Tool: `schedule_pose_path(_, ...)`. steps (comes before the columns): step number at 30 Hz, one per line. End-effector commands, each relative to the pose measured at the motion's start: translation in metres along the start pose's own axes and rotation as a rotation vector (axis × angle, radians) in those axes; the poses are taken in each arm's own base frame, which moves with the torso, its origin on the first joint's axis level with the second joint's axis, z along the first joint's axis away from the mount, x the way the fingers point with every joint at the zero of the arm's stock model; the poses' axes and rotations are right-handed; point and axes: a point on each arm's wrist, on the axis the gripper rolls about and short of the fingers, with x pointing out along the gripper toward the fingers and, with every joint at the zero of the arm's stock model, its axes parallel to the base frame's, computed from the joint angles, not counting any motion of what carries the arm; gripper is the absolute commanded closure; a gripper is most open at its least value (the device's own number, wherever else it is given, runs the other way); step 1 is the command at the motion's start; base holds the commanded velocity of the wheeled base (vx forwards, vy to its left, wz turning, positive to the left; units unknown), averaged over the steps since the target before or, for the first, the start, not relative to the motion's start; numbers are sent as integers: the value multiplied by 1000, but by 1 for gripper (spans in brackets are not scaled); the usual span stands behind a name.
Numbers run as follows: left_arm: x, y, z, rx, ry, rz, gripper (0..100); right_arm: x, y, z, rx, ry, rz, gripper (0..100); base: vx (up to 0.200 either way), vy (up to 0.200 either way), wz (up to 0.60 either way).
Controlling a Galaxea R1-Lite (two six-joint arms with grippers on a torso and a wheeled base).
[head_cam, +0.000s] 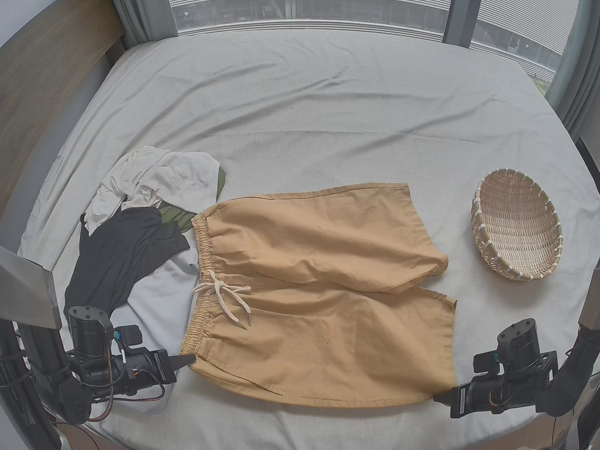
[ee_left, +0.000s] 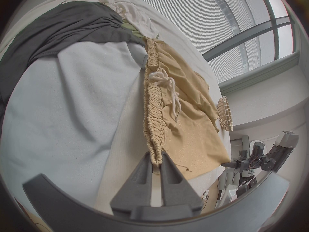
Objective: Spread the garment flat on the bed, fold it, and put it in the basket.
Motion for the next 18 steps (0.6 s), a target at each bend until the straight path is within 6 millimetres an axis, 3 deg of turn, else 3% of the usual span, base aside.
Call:
schedule_pose_path(1,-4,3,-6,7,36,21,100,-3,1,-7,-6,34,-3,100,0,0,0)
schedule_pose_path(18,-25,3,-16,30,184,-34,100,-8,3,-24,-27,178,-32,100,0,0,0)
